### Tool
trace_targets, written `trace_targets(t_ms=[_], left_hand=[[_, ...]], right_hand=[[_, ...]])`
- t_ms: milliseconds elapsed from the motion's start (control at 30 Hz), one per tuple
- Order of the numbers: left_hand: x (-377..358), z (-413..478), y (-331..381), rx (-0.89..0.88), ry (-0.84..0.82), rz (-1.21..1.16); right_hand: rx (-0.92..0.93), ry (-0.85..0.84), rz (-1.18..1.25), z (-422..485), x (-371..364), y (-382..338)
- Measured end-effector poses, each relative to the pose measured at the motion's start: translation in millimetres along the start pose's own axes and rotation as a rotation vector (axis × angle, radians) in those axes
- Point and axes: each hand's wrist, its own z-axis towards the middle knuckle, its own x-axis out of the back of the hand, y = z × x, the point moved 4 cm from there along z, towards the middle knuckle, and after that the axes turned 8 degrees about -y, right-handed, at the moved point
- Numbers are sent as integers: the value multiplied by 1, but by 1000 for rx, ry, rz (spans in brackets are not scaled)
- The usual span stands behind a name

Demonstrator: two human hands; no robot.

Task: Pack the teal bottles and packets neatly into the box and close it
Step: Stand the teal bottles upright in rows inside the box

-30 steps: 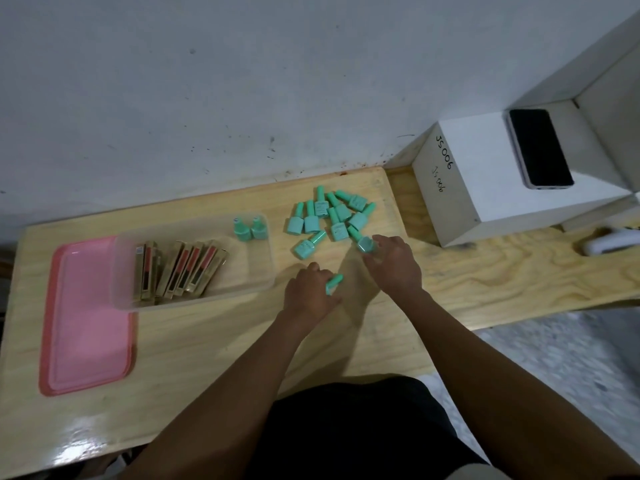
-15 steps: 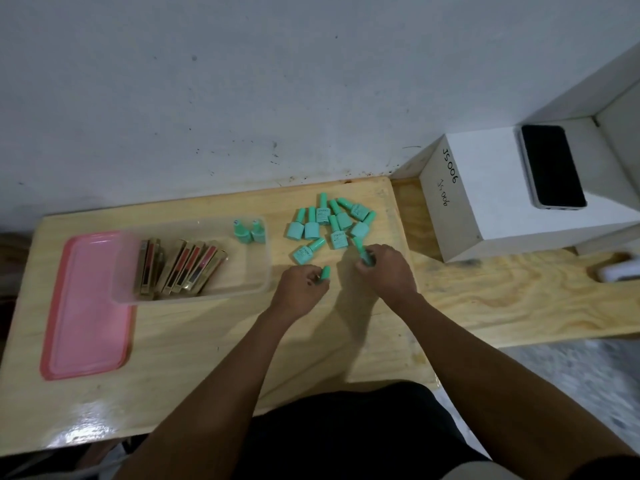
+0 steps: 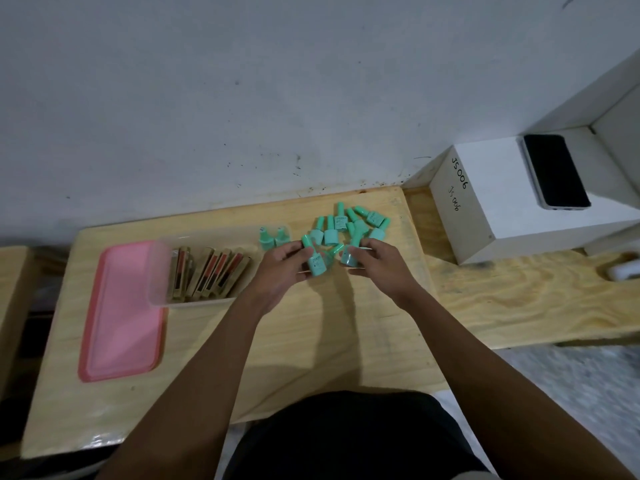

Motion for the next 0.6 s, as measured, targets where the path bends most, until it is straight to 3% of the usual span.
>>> trace_targets(t_ms=[233, 367, 600], left_hand=[[44, -13, 17, -69, 145, 143], [65, -18, 25, -123, 274, 283], [85, -27, 38, -217, 315, 619]], right_hand=[[57, -51, -65, 5, -36, -11], [138, 27, -408, 14, -51, -14], [252, 18, -578, 27, -82, -21]])
